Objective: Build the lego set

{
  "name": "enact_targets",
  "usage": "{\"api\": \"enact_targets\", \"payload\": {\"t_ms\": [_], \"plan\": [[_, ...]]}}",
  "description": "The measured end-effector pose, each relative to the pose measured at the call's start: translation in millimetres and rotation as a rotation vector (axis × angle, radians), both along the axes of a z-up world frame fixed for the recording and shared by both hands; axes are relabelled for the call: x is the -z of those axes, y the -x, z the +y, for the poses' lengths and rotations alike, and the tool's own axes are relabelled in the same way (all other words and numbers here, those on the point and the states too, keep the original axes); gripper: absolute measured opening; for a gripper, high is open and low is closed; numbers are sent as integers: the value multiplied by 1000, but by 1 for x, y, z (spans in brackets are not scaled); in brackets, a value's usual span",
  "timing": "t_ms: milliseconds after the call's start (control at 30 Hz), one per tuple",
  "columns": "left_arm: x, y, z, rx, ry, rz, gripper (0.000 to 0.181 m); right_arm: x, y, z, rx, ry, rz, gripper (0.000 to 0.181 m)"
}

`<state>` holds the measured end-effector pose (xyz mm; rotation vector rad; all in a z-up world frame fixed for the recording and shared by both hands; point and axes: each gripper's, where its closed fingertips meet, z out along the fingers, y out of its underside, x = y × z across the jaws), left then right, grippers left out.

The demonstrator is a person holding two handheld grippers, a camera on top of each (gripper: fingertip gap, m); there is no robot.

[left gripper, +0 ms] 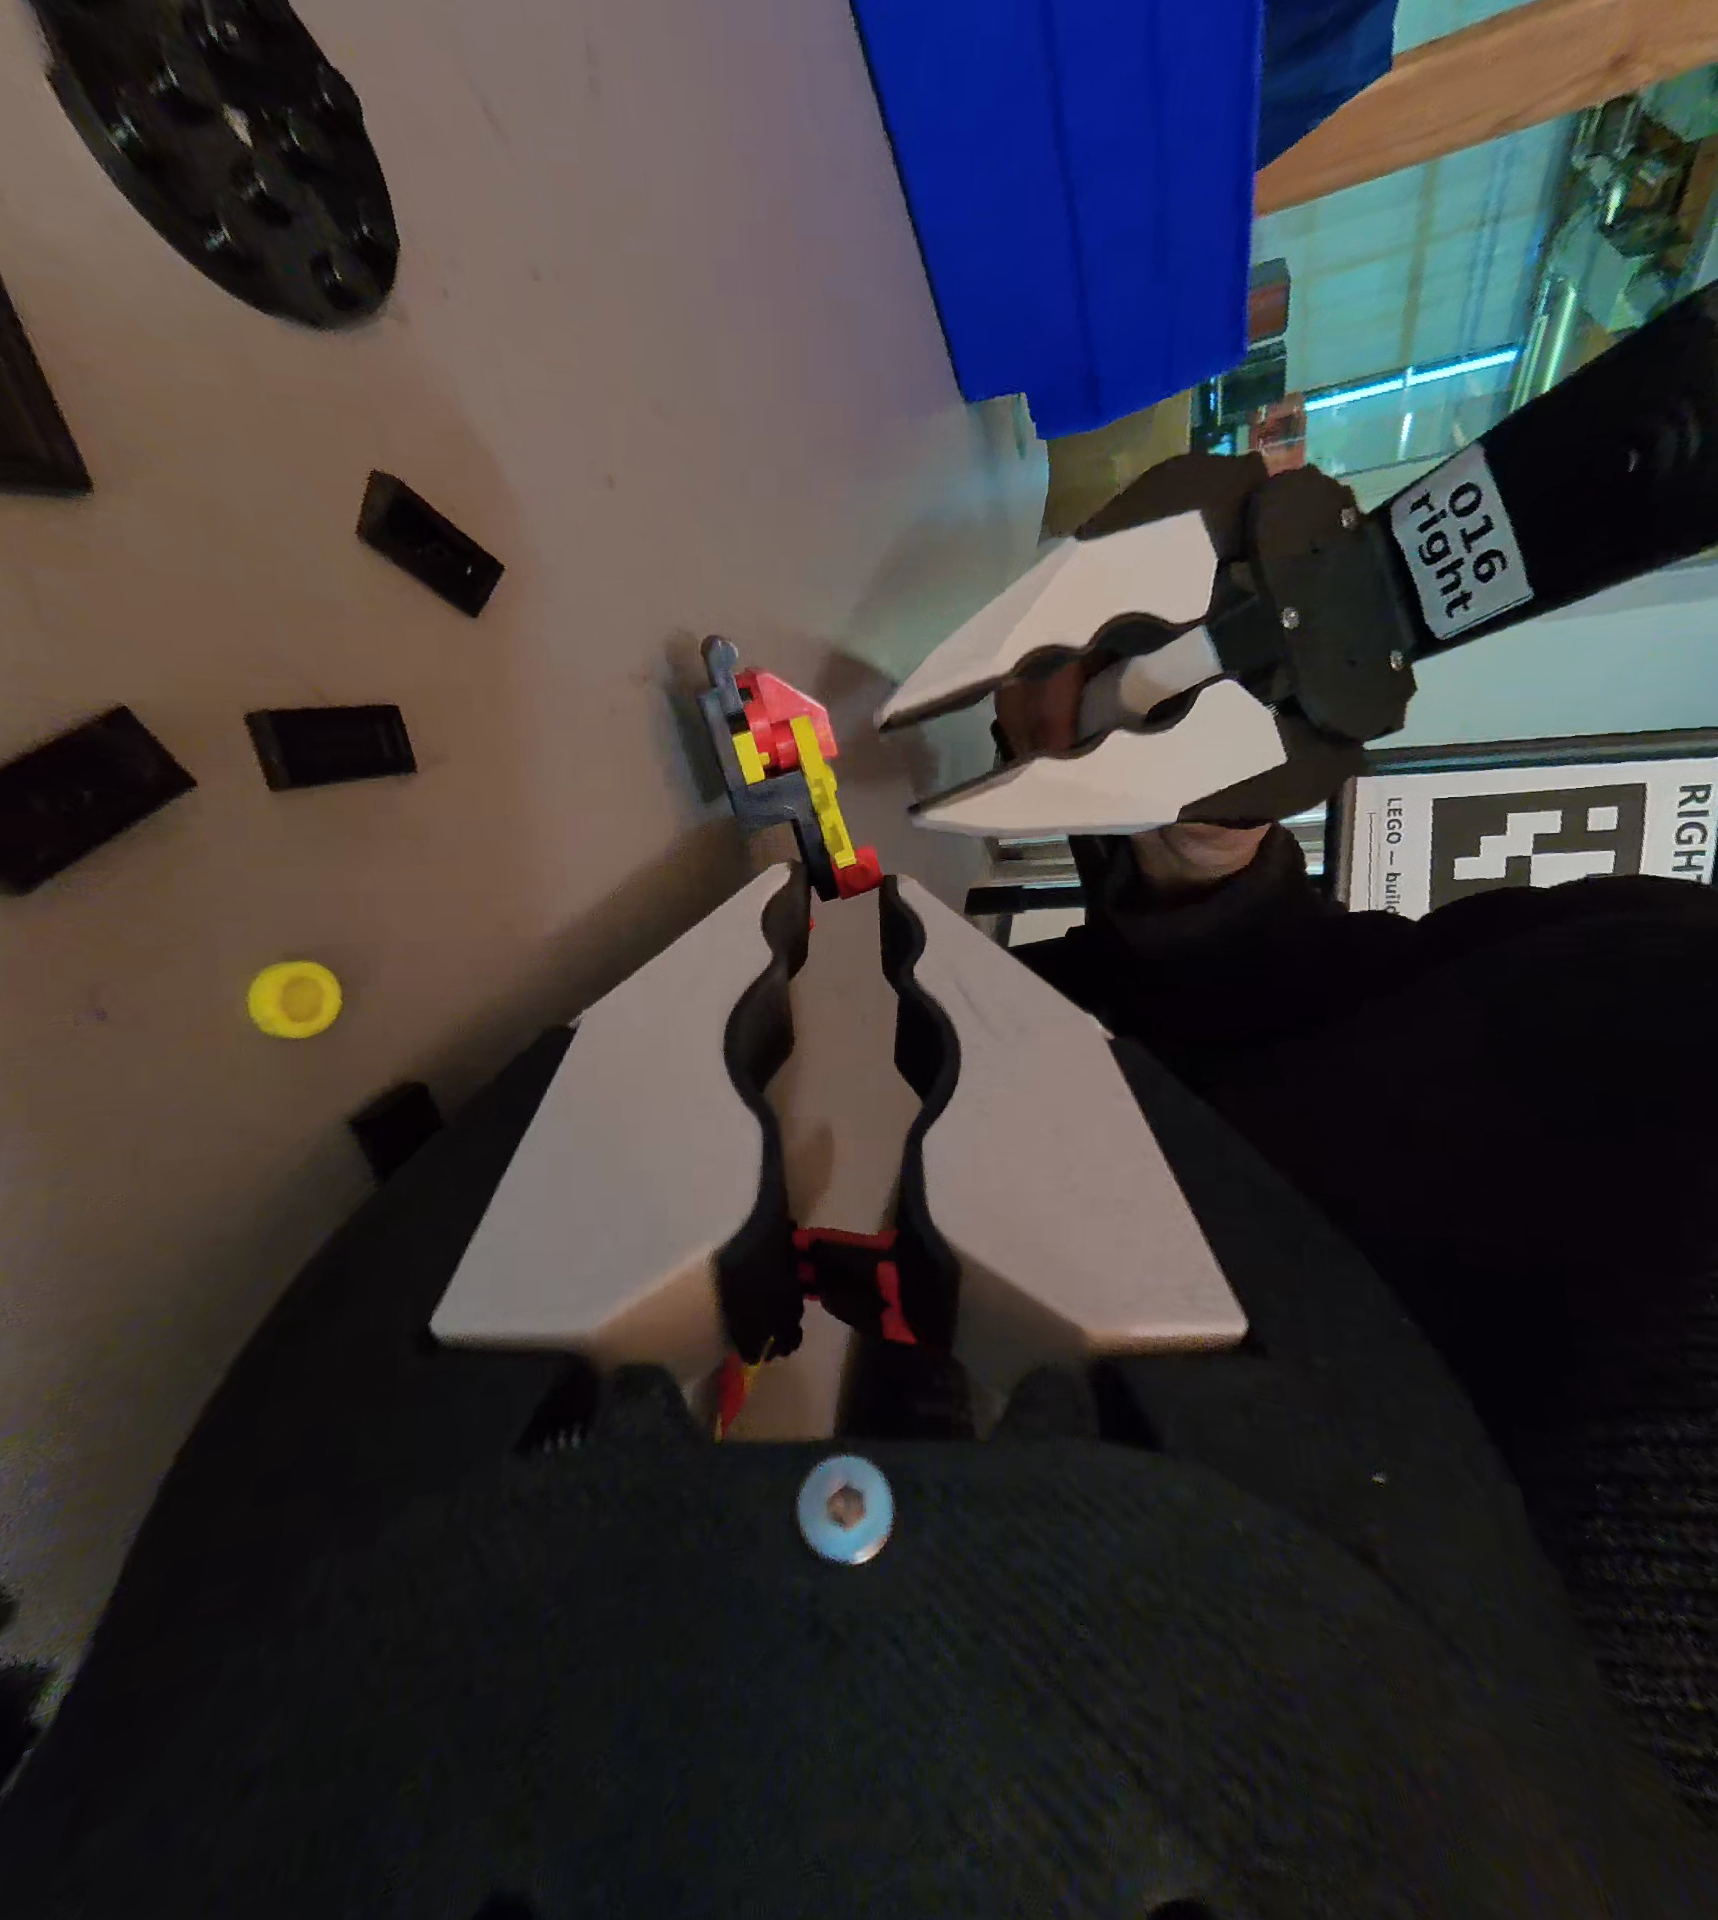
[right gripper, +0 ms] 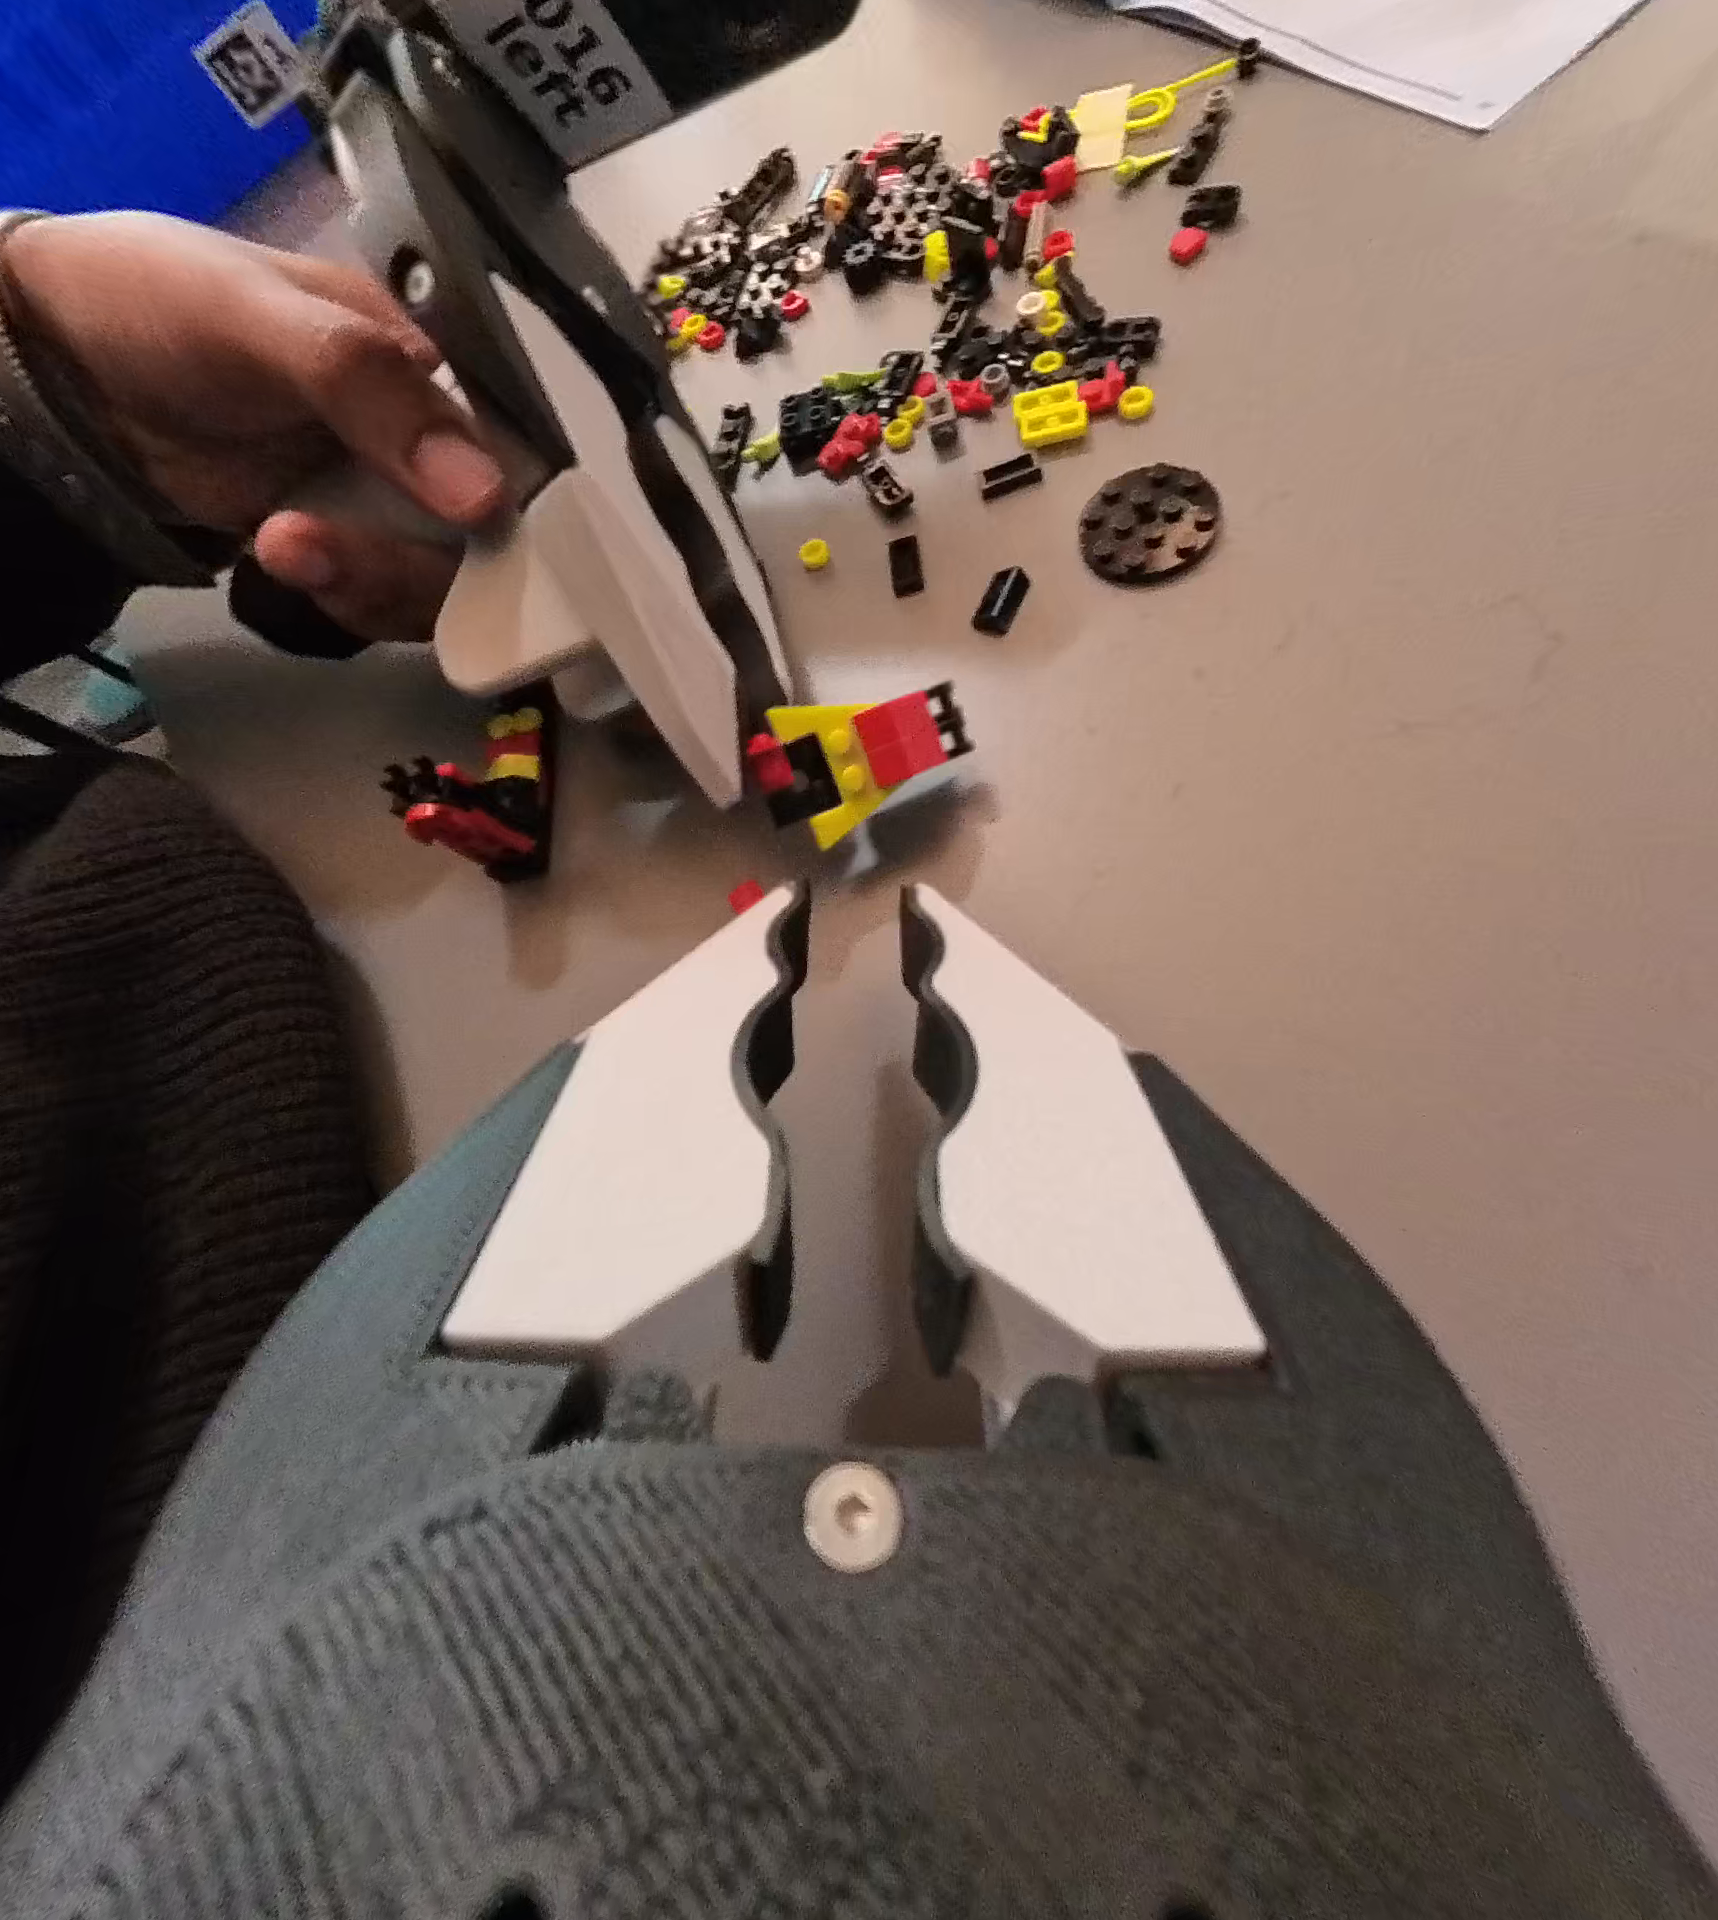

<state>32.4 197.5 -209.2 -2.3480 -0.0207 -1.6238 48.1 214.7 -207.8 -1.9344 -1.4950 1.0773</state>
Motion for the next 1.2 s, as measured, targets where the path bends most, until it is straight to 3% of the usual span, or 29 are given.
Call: {"api": "enact_targets", "payload": {"t_ms": [267, 567, 867, 1200], "plan": [[-6, 9, -6, -39, 9, -51, 11, 12, 10, -30, -201, -192, -62, 15], [-20, 16, -16, -64, 9, -233, 11, 26, 16, -32, -229, -262, -124, 7], [-31, 11, -11, -86, -86, -257, 10, -39, 29, -23, -86, -312, 139, 7], [-45, 4, -8, -102, -201, -225, 11, -41, 25, -20, -75, -455, 91, 7]]}}
